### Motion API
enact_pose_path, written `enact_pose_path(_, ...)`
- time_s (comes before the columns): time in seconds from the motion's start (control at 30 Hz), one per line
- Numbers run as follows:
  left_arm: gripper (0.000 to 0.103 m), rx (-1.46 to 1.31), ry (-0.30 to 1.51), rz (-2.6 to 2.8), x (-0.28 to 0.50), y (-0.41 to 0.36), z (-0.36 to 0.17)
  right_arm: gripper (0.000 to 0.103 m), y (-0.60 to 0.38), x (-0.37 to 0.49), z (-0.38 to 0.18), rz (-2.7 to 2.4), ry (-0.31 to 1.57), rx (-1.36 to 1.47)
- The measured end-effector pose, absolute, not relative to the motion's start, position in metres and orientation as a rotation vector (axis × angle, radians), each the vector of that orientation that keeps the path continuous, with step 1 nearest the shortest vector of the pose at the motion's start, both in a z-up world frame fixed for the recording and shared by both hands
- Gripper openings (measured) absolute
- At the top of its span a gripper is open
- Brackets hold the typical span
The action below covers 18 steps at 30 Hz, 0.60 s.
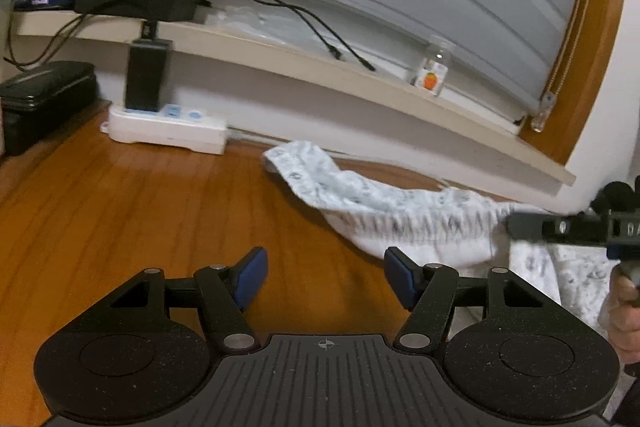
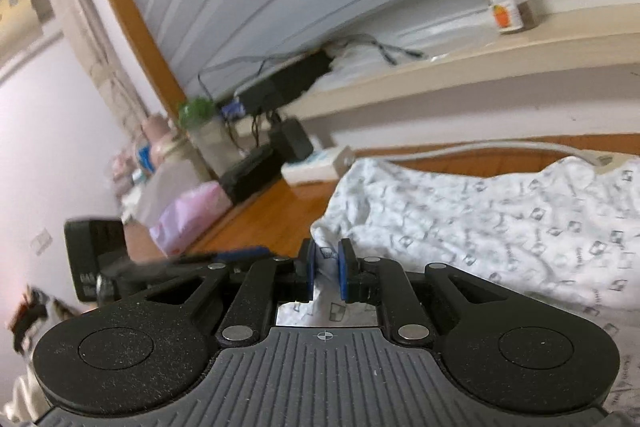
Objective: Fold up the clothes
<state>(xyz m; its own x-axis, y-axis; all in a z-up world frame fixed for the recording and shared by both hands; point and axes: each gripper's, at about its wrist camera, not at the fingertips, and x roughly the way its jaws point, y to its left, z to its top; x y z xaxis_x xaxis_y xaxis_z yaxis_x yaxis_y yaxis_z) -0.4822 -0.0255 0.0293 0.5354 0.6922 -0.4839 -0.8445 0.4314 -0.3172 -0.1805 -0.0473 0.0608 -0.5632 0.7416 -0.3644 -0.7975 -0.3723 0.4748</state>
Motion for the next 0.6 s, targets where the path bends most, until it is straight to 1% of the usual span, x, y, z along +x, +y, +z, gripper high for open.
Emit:
enact_pose_path(0.2, 0.068, -0.567, 0.343, 0.888, -0.455, -0.029, 0.027, 0.013, -0.062, -0.166, 0.079, 2.022, 0.654, -0.069)
enact_pose_path(0.27, 0.065, -0.554, 0.359, 0.863, -0.445, -0.026, 0.027, 0.013, -0.065, -0.165, 0.083, 2.017, 0.615, -0.079)
enact_pose_path(0.3, 0.06, -0.548, 0.364, 0.85, -0.441, -0.024, 0.027, 0.013, -0.066, -0.165, 0.085, 2.015, 0.595, -0.088)
enact_pose_path(0.33, 0.052, -0.532, 0.372, 0.834, -0.435, -0.022, 0.027, 0.013, -0.067, -0.165, 0.086, 2.012, 0.576, -0.098)
enact_pose_path(0.37, 0.047, -0.51, 0.386, 0.818, -0.429, -0.02, 0.027, 0.013, -0.067, -0.164, 0.085, 2.009, 0.574, -0.104)
enact_pose_path(0.4, 0.036, -0.488, 0.408, 0.792, -0.422, -0.018, 0.026, 0.013, -0.066, -0.163, 0.085, 2.005, 0.573, -0.11)
enact_pose_path(0.43, 0.022, -0.467, 0.429, 0.764, -0.416, -0.017, 0.026, 0.013, -0.066, -0.162, 0.084, 2.002, 0.571, -0.117)
enact_pose_path(0.47, 0.016, -0.445, 0.451, 0.737, -0.409, -0.015, 0.025, 0.013, -0.066, -0.161, 0.083, 1.998, 0.569, -0.12)
enact_pose_path(0.5, 0.012, -0.423, 0.472, 0.709, -0.403, -0.013, 0.024, 0.013, -0.066, -0.16, 0.082, 1.997, 0.568, -0.12)
enact_pose_path(0.6, 0.012, -0.382, 0.485, 0.63, -0.391, -0.014, 0.025, 0.013, -0.066, -0.156, 0.081, 1.994, 0.564, -0.122)
